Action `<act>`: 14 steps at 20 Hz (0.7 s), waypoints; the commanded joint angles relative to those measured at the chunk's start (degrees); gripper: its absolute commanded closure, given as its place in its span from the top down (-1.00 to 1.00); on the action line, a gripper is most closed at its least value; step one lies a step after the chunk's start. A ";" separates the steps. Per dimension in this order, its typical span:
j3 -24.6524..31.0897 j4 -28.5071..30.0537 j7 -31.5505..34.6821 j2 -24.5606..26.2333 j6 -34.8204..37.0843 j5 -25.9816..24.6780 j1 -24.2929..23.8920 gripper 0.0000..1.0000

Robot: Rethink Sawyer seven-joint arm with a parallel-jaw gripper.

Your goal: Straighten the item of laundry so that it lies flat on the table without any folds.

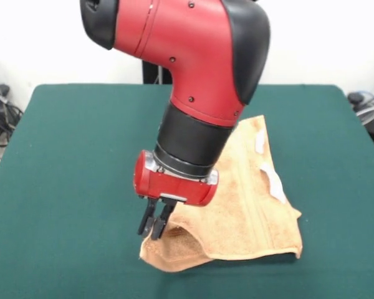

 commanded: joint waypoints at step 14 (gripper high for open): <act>15.35 12.26 -10.10 -1.22 -1.83 -10.72 -6.25 -1.00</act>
